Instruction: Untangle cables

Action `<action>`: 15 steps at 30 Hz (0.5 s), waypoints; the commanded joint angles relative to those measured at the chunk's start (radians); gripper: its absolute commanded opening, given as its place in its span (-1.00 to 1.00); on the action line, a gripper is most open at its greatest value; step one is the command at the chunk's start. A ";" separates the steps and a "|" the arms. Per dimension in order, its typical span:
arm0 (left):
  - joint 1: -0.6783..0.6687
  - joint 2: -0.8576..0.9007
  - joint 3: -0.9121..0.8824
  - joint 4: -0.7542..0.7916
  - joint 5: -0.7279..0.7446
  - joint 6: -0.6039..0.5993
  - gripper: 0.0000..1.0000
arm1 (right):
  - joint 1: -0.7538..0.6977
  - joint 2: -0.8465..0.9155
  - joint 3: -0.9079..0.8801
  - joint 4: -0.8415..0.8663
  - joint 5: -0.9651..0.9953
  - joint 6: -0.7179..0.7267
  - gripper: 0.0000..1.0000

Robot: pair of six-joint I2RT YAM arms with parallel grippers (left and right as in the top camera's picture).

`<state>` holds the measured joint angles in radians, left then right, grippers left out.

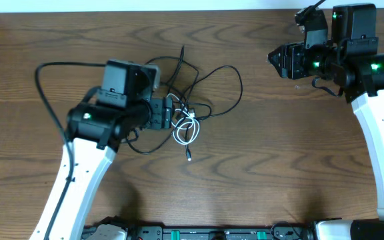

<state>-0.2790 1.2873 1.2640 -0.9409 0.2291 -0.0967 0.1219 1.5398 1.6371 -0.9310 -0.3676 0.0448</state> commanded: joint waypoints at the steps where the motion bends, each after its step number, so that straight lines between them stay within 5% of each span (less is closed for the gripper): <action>1: -0.031 0.019 -0.119 0.026 -0.013 -0.044 0.56 | -0.007 0.005 0.003 -0.002 0.003 0.003 0.23; 15: -0.156 0.077 -0.398 0.396 -0.040 -0.027 0.34 | -0.007 0.005 0.003 -0.002 0.003 0.011 0.24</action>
<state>-0.4210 1.3220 0.8940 -0.5629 0.2249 -0.1337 0.1219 1.5406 1.6371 -0.9310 -0.3660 0.0452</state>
